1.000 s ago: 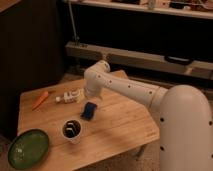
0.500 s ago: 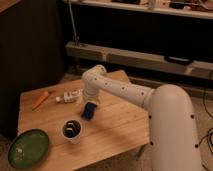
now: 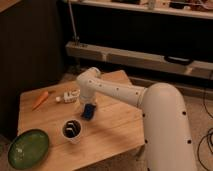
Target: Place the white sponge in the ceramic bowl
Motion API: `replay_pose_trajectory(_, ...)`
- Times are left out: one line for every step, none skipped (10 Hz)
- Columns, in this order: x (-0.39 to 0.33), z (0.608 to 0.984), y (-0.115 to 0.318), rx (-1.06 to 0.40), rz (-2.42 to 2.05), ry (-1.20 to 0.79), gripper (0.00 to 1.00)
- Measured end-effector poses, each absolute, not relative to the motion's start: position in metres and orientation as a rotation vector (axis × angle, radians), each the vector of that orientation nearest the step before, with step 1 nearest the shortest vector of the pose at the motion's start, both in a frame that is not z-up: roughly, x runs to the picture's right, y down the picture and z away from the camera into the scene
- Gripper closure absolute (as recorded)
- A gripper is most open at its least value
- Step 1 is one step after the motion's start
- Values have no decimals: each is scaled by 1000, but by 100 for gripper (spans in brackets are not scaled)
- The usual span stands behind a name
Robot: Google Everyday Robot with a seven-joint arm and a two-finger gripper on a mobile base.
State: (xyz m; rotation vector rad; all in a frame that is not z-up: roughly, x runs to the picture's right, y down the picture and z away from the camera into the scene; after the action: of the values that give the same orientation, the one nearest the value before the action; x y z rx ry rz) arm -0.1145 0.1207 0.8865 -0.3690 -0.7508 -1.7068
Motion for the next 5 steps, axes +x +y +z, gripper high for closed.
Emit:
replay_pose_trajectory(-113, 884, 125, -381, -1697, -747, 20)
replay_pose_trajectory(-113, 882, 131, -389, -1687, -742, 20)
replay_pose_trajectory(-114, 881, 135, -390, -1673, -738, 20)
replay_pose_trajectory(-115, 881, 138, -382, -1659, -728, 20)
replay_pose_trajectory(-116, 882, 137, -371, -1650, -710, 20)
